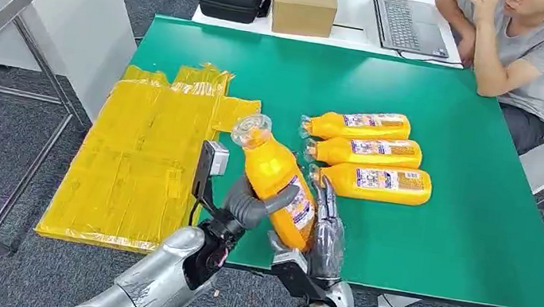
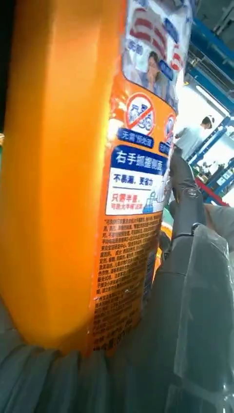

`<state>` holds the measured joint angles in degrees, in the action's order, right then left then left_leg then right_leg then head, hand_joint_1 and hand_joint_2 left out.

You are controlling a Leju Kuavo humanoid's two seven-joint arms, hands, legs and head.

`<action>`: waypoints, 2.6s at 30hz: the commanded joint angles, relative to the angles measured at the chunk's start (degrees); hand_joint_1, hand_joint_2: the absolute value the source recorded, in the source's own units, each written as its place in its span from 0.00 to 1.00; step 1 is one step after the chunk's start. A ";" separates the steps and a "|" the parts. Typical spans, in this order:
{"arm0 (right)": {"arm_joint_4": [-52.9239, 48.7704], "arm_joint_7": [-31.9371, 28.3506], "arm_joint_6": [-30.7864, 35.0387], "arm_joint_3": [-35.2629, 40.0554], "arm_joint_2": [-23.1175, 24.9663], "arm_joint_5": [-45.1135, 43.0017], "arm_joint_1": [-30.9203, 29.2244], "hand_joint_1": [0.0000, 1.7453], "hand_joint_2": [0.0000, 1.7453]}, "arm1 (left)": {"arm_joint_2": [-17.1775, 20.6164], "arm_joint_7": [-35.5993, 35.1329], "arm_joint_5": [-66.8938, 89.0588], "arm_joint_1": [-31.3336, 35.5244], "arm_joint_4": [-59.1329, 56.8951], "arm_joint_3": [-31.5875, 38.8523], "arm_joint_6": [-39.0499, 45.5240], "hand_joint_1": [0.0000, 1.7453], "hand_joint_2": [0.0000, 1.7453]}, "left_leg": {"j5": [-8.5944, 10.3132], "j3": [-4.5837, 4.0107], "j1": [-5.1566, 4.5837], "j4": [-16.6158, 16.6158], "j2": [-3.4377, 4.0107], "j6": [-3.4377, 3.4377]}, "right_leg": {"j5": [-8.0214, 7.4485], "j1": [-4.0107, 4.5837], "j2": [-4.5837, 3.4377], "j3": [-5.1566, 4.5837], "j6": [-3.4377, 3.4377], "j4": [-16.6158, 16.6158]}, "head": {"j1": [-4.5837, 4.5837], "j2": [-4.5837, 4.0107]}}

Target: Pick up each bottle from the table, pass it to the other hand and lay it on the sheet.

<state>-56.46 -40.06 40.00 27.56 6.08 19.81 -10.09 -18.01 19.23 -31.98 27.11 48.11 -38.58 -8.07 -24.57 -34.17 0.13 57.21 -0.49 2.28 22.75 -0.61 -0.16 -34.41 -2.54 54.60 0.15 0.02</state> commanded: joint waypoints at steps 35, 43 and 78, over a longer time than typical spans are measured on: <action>-0.69 0.06 0.00 -0.87 0.23 -5.62 1.16 0.00 1.00 | 4.83 16.33 9.77 7.92 -10.68 17.93 35.83 1.00 1.00 | 0.04 0.14 0.01 -0.02 0.07 -0.11 | 0.04 0.01 0.00 0.07 0.08 0.06 | 0.02 0.00; 0.06 0.06 0.00 0.19 0.46 -5.85 0.70 0.00 1.00 | 5.71 20.77 30.62 6.82 -9.44 26.97 48.07 1.00 1.00 | 0.06 0.14 0.03 -0.03 0.06 -0.13 | 0.03 0.03 0.01 0.07 0.09 0.06 | -0.02 0.00; 2.17 0.06 0.00 3.79 -0.24 -8.60 -0.55 0.00 1.00 | 11.33 -35.32 121.98 11.51 -30.88 8.72 45.94 1.00 1.00 | 0.14 0.06 0.04 -0.03 0.04 -0.15 | 0.04 0.03 0.07 -0.02 0.10 0.10 | -0.04 0.00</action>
<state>-56.70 -40.00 40.00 30.42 6.91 11.10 -8.93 -8.61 -15.82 89.98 33.35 29.80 -21.17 38.99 -24.36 -34.31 0.13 57.22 -0.51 2.21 22.73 -0.62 -0.08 -34.62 -2.52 54.73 0.11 0.02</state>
